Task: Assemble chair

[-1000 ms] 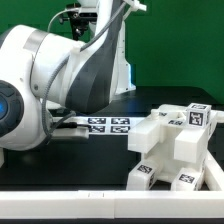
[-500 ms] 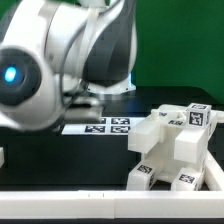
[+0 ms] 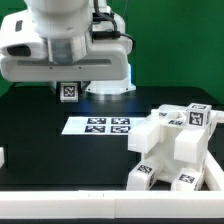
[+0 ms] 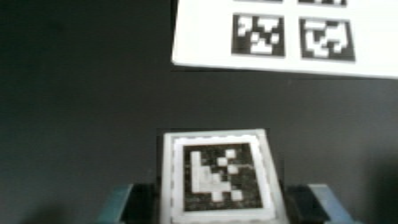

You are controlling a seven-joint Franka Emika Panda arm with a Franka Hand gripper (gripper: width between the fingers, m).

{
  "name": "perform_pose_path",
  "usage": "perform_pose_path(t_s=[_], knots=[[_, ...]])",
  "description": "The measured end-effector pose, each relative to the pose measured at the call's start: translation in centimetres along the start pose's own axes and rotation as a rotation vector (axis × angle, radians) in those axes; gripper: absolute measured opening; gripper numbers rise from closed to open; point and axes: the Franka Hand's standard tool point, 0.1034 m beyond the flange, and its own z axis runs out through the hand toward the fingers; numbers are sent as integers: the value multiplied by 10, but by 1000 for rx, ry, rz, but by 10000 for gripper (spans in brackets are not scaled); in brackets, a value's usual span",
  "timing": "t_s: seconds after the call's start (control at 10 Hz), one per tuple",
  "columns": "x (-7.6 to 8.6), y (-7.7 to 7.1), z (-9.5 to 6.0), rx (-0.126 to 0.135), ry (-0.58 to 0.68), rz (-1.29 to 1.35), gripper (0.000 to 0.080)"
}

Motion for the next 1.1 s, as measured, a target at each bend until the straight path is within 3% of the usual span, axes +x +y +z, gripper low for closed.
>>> perform_pose_path(t_s=[0.2, 0.3, 0.5, 0.7, 0.8, 1.1], knots=[[5, -1, -5, -9, 121, 9, 284], [4, -20, -11, -3, 188, 29, 284], [14, -67, -49, 66, 432, 76, 284], [19, -114, -80, 103, 648, 178, 284], [19, -113, -78, 82, 770, 131, 284], [23, -111, -76, 55, 990, 137, 284]])
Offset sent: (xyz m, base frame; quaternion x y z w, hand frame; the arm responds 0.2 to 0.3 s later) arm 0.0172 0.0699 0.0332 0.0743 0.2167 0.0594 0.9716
